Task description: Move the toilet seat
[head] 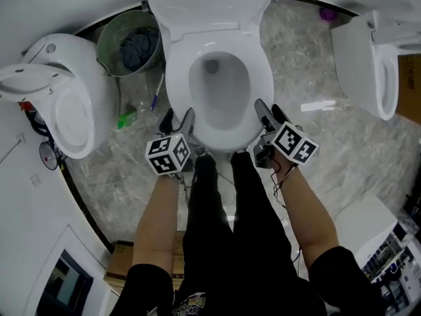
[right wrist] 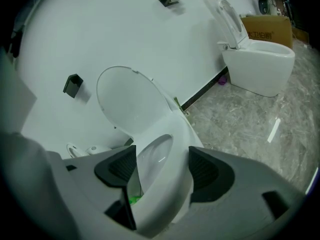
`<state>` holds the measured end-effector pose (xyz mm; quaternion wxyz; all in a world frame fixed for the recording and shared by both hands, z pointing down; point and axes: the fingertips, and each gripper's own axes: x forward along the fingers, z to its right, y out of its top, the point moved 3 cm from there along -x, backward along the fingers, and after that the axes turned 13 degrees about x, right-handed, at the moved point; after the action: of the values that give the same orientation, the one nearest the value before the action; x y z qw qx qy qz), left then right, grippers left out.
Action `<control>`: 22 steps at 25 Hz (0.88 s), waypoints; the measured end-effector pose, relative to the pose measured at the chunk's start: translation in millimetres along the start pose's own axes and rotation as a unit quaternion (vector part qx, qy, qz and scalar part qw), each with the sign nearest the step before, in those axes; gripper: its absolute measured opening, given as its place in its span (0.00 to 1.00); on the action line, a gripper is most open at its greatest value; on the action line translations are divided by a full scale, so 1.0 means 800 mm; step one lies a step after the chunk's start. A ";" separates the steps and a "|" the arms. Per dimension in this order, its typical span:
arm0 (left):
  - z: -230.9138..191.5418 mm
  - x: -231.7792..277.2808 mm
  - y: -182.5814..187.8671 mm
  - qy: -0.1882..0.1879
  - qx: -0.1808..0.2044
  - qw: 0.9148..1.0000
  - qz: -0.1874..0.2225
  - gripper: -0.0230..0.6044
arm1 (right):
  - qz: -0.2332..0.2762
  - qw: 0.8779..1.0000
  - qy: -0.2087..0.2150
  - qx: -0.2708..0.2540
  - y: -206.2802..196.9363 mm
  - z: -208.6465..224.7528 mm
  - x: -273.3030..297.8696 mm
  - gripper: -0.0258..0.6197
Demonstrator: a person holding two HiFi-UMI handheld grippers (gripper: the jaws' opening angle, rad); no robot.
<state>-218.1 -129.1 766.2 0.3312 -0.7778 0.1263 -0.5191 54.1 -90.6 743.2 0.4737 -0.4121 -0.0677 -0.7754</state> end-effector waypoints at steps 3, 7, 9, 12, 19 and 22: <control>-0.001 -0.005 0.014 0.001 -0.013 1.000 0.002 0.46 | 0.005 1.000 0.008 0.014 0.009 -0.012 -0.005 0.55; -0.002 -0.011 0.040 0.002 -0.034 0.999 0.019 0.46 | 0.018 0.999 0.029 0.029 0.027 -0.032 -0.010 0.55; -0.002 -0.015 0.053 0.002 -0.044 0.999 0.026 0.45 | 0.023 0.999 0.037 0.032 0.035 -0.042 -0.015 0.55; -0.002 -0.018 0.074 0.002 -0.055 0.998 0.036 0.46 | 0.035 0.997 0.048 0.045 0.050 -0.058 -0.018 0.55; -0.001 -0.025 0.128 0.004 -0.043 0.997 0.070 0.46 | 0.065 0.992 0.071 0.079 0.084 -0.091 -0.025 0.56; 0.013 -0.032 0.166 -0.013 0.017 0.995 0.101 0.38 | 0.075 0.989 0.070 0.102 0.095 -0.101 -0.025 0.58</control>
<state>-200.0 -210.7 659.3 0.3968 -0.7621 0.1913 -0.4744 72.1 -158.5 654.7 0.5741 -0.3103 -0.0822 -0.7532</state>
